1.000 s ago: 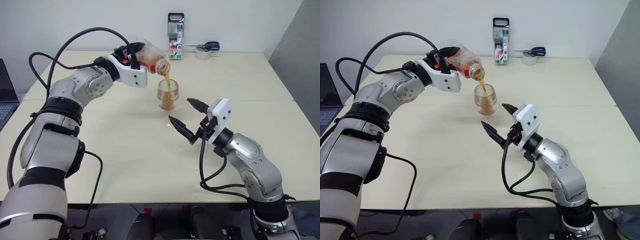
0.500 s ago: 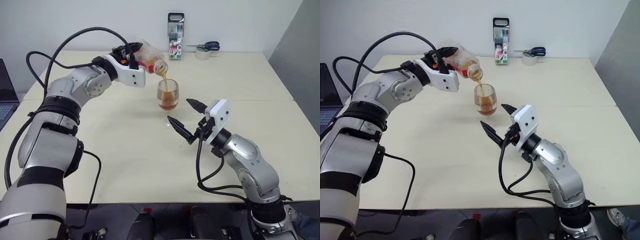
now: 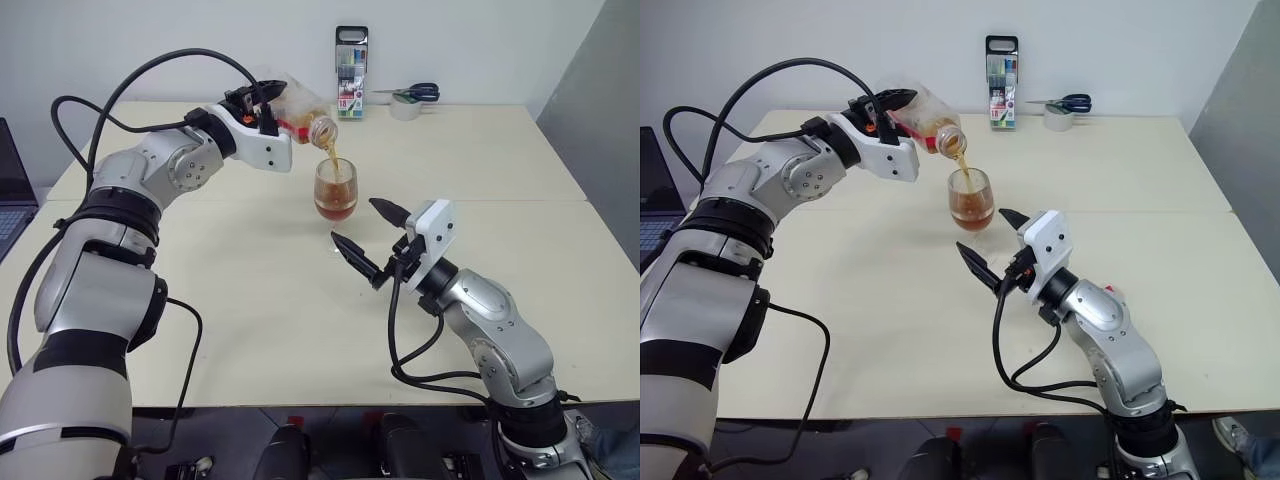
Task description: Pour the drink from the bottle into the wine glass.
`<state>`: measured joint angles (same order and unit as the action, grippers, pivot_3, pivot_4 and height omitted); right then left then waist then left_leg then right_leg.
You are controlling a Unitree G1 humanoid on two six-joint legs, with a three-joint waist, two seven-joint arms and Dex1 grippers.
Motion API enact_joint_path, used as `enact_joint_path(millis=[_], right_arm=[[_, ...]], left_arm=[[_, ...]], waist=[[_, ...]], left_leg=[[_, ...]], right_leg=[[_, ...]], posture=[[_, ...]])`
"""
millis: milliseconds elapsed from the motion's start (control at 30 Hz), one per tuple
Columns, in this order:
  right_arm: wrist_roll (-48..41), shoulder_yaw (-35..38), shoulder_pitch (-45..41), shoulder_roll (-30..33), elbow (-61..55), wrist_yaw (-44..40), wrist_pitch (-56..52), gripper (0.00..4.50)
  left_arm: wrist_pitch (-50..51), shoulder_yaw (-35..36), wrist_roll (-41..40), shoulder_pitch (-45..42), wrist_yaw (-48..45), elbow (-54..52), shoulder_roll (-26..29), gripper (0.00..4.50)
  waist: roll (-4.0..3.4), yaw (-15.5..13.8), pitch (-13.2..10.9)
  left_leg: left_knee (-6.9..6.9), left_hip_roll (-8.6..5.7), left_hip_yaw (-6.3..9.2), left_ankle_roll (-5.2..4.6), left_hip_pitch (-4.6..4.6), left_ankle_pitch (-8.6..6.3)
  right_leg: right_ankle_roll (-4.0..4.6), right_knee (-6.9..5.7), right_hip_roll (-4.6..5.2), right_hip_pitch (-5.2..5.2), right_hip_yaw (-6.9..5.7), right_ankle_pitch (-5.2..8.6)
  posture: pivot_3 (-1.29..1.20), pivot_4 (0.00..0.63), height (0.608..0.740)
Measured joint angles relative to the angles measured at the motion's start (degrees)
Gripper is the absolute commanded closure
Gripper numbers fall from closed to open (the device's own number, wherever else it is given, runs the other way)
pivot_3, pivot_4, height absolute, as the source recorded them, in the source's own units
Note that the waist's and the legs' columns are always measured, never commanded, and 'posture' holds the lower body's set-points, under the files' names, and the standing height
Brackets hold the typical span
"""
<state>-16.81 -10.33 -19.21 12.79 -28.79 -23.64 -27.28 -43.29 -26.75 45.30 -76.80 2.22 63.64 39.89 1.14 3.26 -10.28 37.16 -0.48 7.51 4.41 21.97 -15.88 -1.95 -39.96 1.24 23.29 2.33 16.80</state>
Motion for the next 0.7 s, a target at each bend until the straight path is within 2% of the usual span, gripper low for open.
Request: enact_joint_path(millis=[467,700], right_arm=[[0.1,-0.2,0.0,-0.3,0.0,0.2,0.0,0.00],[0.3,-0.2,0.1,-0.5,0.0,0.2,0.0,0.00]], left_arm=[[0.2,0.0,-0.4,0.0,-0.3,0.4,-0.3,2.85],[0.7,1.8,-5.2,1.5,-4.3,0.6,-1.7,2.85]], waist=[[0.00,0.0,0.0],[0.00,0.0,0.0]], left_leg=[[0.01,0.00,0.00,0.00,0.00,0.00],[0.01,0.01,0.00,0.01,-0.01,0.01]], right_leg=[[0.00,-0.01,0.00,0.00,0.00,0.00],[0.00,-0.02,0.00,0.00,0.00,0.00]], posture=[[0.00,0.150,0.740],[0.00,0.150,0.740]])
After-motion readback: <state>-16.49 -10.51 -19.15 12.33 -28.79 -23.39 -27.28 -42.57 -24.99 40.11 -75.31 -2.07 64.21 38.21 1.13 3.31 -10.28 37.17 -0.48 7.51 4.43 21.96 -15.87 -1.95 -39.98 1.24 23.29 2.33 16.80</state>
